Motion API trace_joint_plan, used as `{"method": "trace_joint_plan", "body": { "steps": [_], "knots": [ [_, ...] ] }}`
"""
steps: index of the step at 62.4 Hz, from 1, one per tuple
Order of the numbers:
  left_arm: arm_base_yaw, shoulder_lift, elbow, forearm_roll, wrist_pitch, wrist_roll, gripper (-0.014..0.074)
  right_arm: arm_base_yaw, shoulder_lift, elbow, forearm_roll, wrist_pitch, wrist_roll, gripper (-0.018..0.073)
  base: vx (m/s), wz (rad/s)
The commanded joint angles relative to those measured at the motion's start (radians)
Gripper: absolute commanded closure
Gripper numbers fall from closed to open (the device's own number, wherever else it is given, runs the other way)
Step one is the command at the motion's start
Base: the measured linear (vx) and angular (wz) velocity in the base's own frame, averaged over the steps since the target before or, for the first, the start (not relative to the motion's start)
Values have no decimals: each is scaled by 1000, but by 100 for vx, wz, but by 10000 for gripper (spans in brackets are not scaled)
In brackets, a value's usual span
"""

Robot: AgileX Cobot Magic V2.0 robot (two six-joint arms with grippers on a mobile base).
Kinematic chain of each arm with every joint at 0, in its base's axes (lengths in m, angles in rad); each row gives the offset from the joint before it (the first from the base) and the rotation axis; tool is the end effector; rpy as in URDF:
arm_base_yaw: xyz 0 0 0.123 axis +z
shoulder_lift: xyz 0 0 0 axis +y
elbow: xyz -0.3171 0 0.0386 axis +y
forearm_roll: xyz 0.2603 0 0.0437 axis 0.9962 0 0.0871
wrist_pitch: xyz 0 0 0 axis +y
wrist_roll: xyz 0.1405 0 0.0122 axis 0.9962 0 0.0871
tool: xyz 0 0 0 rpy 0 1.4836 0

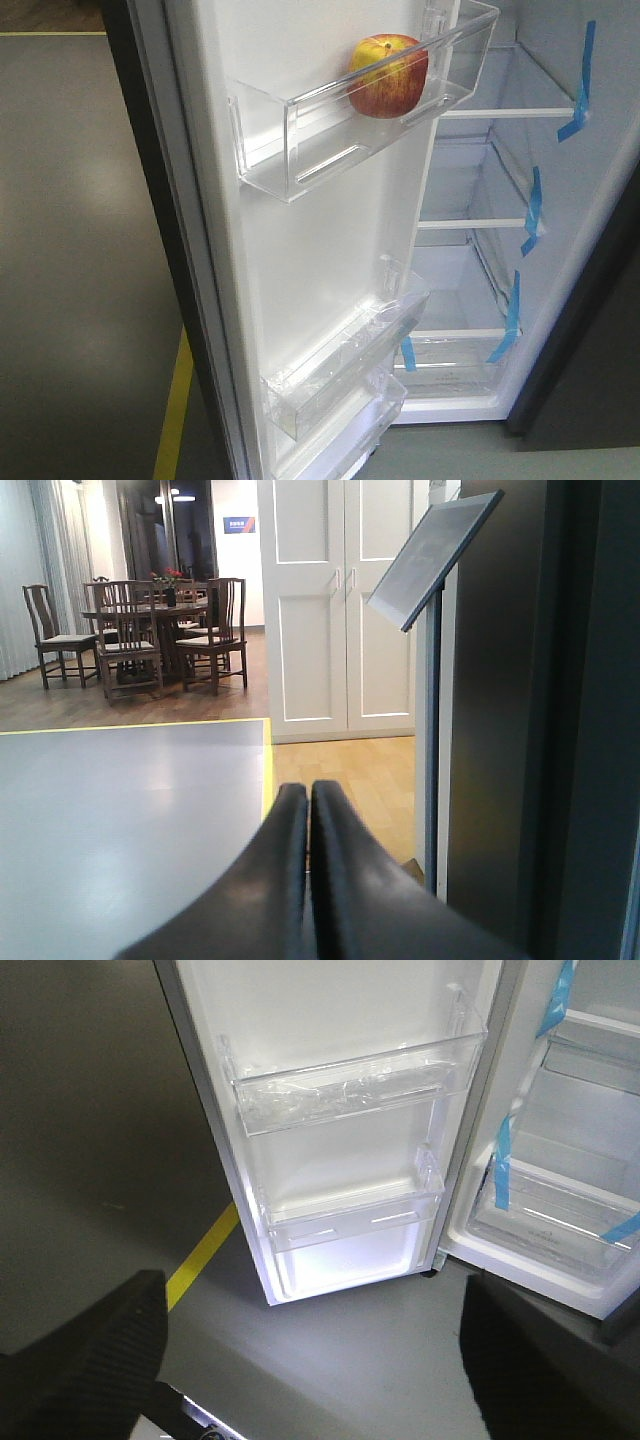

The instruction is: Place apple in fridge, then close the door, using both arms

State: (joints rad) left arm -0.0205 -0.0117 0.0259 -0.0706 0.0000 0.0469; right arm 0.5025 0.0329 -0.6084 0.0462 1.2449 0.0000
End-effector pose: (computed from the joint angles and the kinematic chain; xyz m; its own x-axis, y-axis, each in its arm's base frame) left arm 0.0840 -0.0017 0.2081 0.0724 -0.0252 -0.9971 0.0222 0.9995 -0.0236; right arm -0.0060 0.0038 0.2728 -0.4892 -0.2520 -0.8350 -0.5060 0.8618 0.0364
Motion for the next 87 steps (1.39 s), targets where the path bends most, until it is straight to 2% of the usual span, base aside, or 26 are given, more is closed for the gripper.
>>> {"method": "trace_joint_plan", "body": {
  "steps": [1, 10, 16, 23, 48, 64, 72, 87],
  "knots": [
    [1, -15, 21, -3, -73, -3, 603, -2, 19, -22, 4, -59, 0, -13, 0, 0],
    [1, -15, 11, -13, -95, -30, 603, -2, 19, -22, 4, -59, 0, -13, 0, 0],
    [1, 0, -59, -11, -32, -47, 603, -2, 19, -22, 4, -59, 0, -13, 0, 0],
    [1, 60, -169, -10, 26, -27, 603, -2, 19, -22, 3, -51, 0, -13, 0, 0],
    [1, 519, -652, 0, 318, -27, 603, -2, 19, -22, 3, -51, 0, -13, 0, 0],
    [1, 795, -877, 0, 409, -27, 603, -2, 19, -22, 3, -51, 0, -13, 0, 0],
    [1, 918, -938, -1, 403, -27, 603, -2, 19, -22, 3, -51, 0, -13, 0, 0],
    [1, 1080, -936, -4, 325, -27, 603, -2, 19, -22, 3, -52, 0, -13, 0, 0]
  ]
}}
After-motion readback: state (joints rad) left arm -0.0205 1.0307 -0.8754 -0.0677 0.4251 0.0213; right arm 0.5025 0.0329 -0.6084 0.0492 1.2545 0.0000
